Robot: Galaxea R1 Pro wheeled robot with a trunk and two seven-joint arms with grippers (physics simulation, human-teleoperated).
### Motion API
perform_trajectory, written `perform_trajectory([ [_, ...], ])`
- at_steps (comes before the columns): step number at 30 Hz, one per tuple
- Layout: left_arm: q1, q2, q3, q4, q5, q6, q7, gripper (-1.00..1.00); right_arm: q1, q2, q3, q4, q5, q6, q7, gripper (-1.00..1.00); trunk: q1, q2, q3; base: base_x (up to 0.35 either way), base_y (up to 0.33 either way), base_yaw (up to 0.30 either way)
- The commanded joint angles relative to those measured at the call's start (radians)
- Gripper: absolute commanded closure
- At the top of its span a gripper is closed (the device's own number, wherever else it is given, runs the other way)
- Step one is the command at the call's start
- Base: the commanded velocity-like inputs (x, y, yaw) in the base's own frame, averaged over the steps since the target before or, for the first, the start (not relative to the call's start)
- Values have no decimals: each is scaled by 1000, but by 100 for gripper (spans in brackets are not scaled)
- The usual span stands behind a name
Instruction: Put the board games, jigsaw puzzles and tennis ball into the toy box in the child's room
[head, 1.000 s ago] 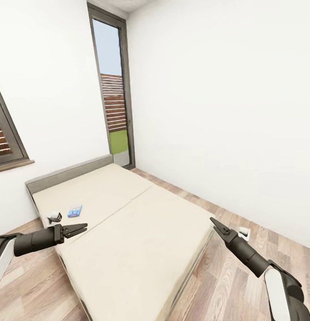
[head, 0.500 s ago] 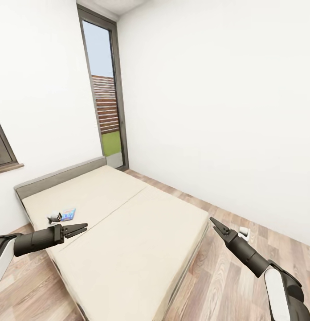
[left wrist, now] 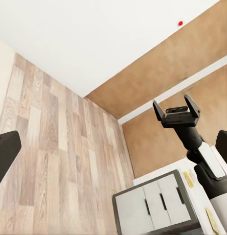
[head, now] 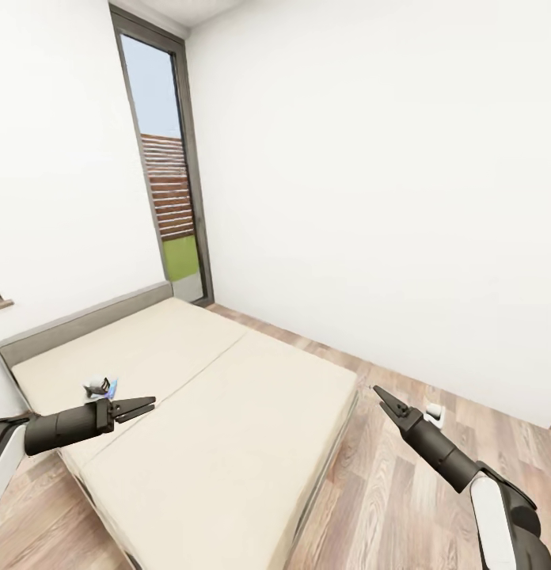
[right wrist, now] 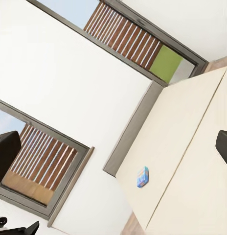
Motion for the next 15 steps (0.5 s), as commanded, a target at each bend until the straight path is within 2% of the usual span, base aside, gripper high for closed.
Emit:
perform_trajectory([
  [1,-1,0,0,0,2,7,-2,-100,-2,1,-2,0,-1,6,3,-100,1,-2,-2,0,62,-225],
  [5,-1,1,1,0,2,7,-2,-100,-2,2,-2,-1,-1,6,3,-100,1,-2,-1,0,32,-144],
  [10,-1,1,1,0,2,7,-2,-100,-2,2,-2,-1,-1,6,3,-100,1,-2,0,0,16,-53],
  [15,-1,1,1,0,3,7,-2,-100,-2,2,-2,0,-1,5,2,-100,1,-2,0,0,116,-102],
])
